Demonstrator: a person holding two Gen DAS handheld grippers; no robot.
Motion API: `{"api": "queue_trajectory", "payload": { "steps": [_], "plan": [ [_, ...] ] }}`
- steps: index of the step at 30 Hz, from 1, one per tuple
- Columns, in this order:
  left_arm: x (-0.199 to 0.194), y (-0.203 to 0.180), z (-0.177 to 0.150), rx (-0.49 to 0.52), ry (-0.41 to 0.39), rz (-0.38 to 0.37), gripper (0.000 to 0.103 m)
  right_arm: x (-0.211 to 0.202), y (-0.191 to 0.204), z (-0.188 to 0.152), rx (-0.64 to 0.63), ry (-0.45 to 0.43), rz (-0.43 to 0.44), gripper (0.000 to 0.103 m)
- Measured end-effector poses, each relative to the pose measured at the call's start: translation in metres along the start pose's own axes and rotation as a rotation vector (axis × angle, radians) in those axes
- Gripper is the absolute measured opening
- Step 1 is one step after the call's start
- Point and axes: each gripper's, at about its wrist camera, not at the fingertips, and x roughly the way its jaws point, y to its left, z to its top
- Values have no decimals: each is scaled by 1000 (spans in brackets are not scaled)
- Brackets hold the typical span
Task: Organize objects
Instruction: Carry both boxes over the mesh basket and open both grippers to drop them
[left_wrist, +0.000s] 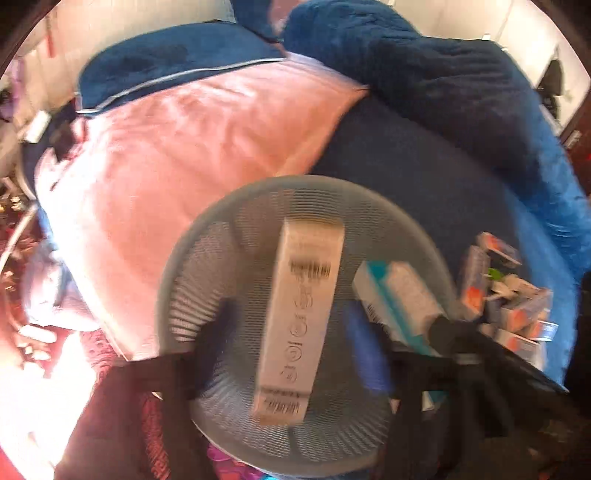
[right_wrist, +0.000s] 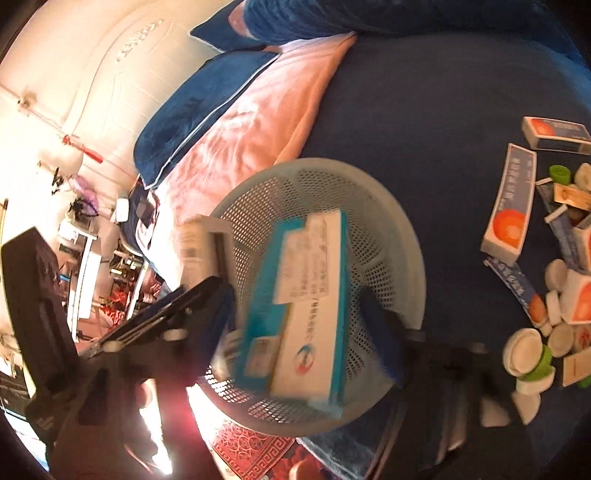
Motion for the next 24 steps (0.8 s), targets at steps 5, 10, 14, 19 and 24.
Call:
{"api": "queue_trajectory", "payload": {
  "steps": [5, 10, 14, 19, 24],
  "plan": [
    [1, 2, -7, -2, 0, 45, 97, -18, -14, 1, 35, -43, -49, 100],
    [1, -7, -14, 36, 16, 70, 97, -25, -13, -5, -31, -55, -183, 103],
    [-1, -9, -16, 46, 33, 65, 97, -26, -7, -6, -60, -41, -184, 103],
    [-4, -14, -21, 50, 46, 64, 97, -29, -9, -10, -65, -13, -197, 103],
    [-8, -23, -25, 62, 40, 59, 97, -34, -17, -9, -34, -4, -188, 103]
  ]
}}
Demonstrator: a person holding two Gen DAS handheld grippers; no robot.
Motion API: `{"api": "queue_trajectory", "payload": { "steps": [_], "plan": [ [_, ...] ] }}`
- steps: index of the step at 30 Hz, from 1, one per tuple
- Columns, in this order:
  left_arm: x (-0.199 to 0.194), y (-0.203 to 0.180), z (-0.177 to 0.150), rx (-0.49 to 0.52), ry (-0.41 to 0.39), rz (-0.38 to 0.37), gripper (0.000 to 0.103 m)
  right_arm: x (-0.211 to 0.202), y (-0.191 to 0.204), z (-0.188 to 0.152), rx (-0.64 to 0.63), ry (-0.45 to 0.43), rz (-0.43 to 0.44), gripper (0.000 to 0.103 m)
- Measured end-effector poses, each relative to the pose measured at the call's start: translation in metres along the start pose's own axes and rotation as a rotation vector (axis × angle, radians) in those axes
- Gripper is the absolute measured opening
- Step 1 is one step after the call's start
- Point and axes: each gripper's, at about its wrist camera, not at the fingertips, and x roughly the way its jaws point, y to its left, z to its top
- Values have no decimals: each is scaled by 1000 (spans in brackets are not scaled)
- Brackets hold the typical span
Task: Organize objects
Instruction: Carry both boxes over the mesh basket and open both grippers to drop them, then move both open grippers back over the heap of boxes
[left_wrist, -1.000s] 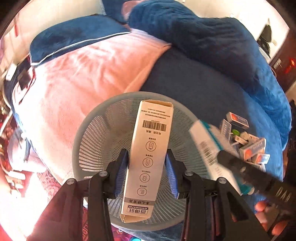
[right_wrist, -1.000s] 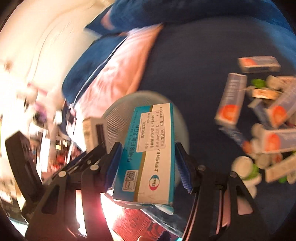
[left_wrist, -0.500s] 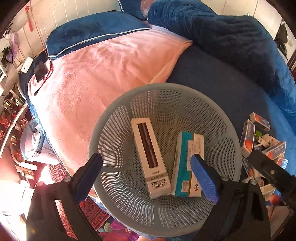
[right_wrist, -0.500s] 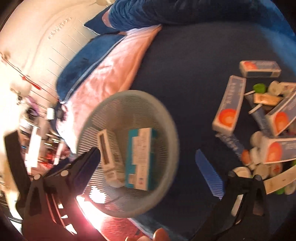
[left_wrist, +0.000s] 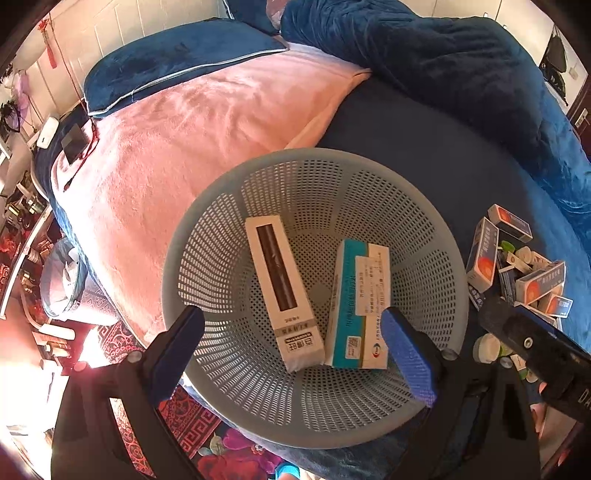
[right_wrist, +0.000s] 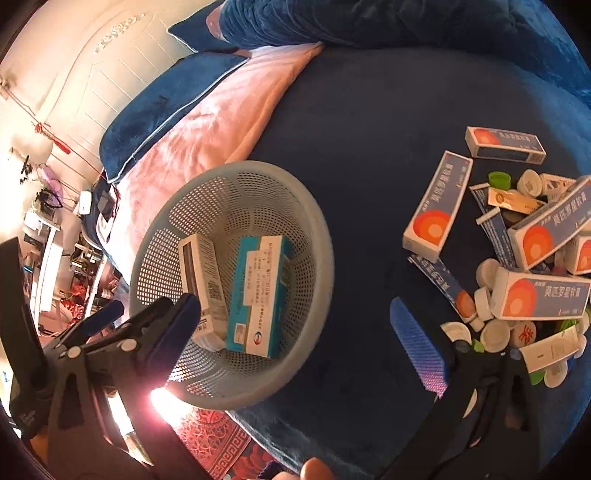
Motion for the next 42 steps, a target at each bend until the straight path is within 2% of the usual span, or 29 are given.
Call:
{"api": "queue_trajectory", "payload": {
  "steps": [13, 27, 34, 42],
  "plan": [
    [-8, -44, -2, 60, -21, -22, 97, -26, -32, 4, 40, -28, -63, 103],
    [-7, -102, -8, 123, -7, -59, 97, -50, -75, 2, 82, -23, -116, 103],
    [-6, -130, -12, 160, -3, -86, 97, -63, -109, 0, 140, -22, -143, 103],
    [2, -168, -18, 221, 17, -126, 97, -82, -160, -1, 277, -47, -174, 103]
  ]
}}
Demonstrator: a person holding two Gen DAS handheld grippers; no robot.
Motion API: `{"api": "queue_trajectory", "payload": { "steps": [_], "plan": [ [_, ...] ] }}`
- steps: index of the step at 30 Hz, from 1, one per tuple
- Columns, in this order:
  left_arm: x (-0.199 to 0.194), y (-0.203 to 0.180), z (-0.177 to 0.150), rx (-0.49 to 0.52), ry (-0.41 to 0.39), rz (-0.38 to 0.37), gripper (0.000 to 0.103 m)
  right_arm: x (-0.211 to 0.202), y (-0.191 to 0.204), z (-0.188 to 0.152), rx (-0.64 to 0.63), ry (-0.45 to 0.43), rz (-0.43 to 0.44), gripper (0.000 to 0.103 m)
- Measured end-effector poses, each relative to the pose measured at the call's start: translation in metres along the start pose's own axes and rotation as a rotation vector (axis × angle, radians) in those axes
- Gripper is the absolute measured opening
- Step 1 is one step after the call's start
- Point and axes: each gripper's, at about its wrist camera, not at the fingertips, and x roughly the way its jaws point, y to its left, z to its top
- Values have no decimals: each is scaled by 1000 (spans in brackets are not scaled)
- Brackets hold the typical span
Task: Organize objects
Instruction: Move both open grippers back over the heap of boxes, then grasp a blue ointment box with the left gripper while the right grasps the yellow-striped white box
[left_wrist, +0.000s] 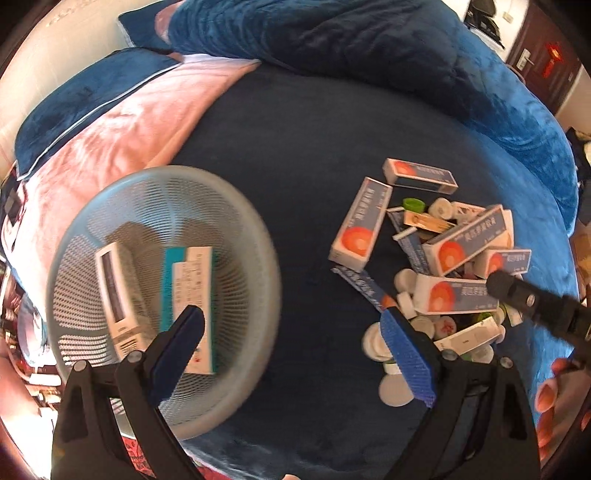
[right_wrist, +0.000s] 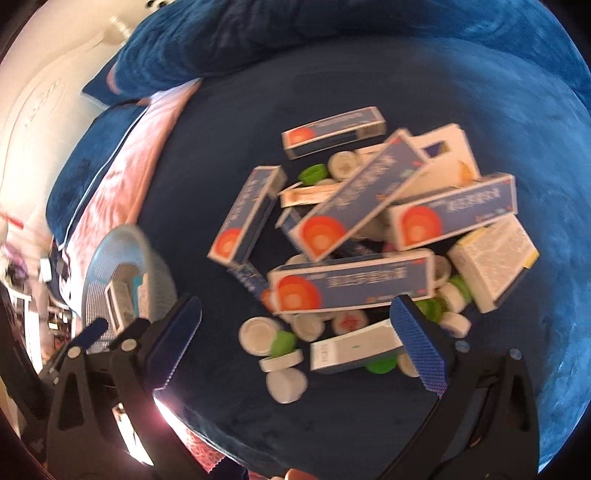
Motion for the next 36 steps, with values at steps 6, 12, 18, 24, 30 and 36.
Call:
{"api": "queue_trajectory", "payload": {
  "steps": [6, 12, 18, 24, 30, 36],
  "plan": [
    [10, -57, 17, 144, -10, -56, 97, -11, -48, 12, 169, -23, -36, 103],
    [31, -128, 43, 360, -16, -103, 97, -16, -103, 15, 363, -36, -87, 103],
    [61, -176, 54, 495, 0, -107, 97, -21, -138, 17, 454, -47, -105, 103],
    [94, -207, 56, 625, 58, -74, 90, -19, -162, 18, 494, -39, -116, 103],
    [101, -210, 54, 641, 74, -136, 49, -9, -171, 17, 523, -7, -112, 103],
    [88, -194, 52, 518, 41, -177, 42, 4, -170, 15, 550, 33, -153, 103]
  ]
}}
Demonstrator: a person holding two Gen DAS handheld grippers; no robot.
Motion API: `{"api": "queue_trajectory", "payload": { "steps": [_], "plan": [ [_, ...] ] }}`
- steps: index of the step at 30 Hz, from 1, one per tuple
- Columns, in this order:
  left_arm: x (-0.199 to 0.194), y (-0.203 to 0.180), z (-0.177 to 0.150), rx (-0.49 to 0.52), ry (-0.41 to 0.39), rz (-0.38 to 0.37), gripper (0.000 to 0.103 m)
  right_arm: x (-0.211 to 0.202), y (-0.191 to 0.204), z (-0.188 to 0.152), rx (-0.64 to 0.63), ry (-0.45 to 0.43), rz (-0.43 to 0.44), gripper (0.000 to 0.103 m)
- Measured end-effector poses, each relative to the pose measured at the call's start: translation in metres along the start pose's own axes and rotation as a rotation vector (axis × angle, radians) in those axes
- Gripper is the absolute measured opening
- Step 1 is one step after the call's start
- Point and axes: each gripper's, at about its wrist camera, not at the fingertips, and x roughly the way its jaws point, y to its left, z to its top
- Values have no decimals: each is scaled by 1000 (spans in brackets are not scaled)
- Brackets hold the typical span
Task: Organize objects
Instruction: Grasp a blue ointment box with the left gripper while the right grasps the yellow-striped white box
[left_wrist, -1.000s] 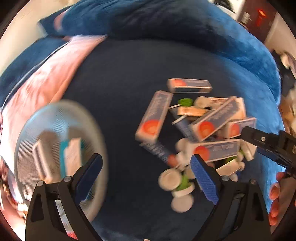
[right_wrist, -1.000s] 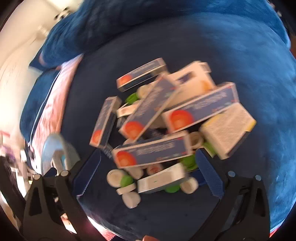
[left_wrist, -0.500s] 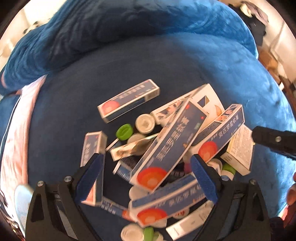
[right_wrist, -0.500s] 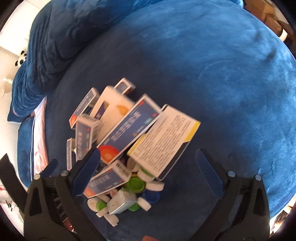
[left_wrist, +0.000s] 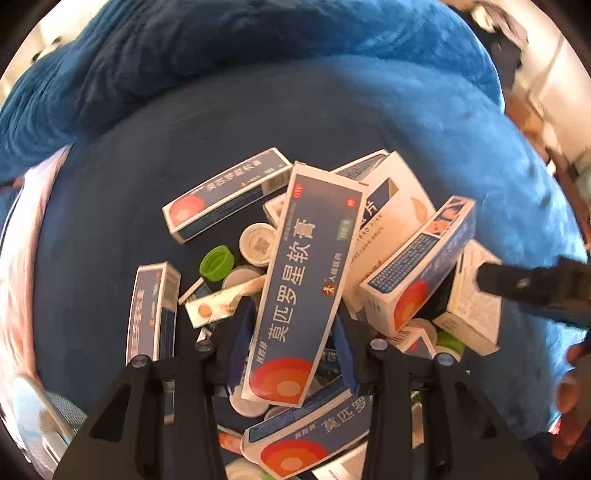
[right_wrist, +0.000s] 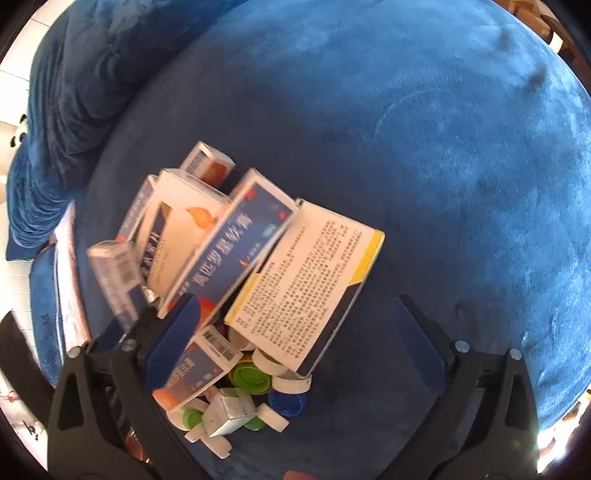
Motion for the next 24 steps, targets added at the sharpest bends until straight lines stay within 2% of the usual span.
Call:
{"api": "queue_trajectory", "payload": {
  "steps": [4, 9, 11, 14, 16, 18, 21, 24],
  "plan": [
    [-11, 7, -5, -39, -17, 13, 42, 10, 0, -3, 10, 14, -108, 102],
    [-22, 11, -10, -63, -28, 24, 42, 25, 11, 1, -18, 6, -159, 102],
    [-22, 11, -12, -73, -31, 19, 42, 29, 13, 2, -10, 14, -154, 103],
    [-23, 13, -15, -77, -25, 12, 42, 44, 10, 1, 26, 78, -184, 103],
    [-21, 14, -16, -75, -15, 9, 42, 60, 2, 0, 72, 157, -194, 103],
    [-19, 14, -18, -74, -10, 3, 43, 64, 3, 5, 55, 192, -208, 103],
    [-17, 14, -19, -74, -1, 1, 43, 67, 4, 6, 53, 215, -220, 103],
    [-14, 14, -21, -72, 11, 0, 43, 70, 9, 2, 36, 194, -269, 103]
  ]
}}
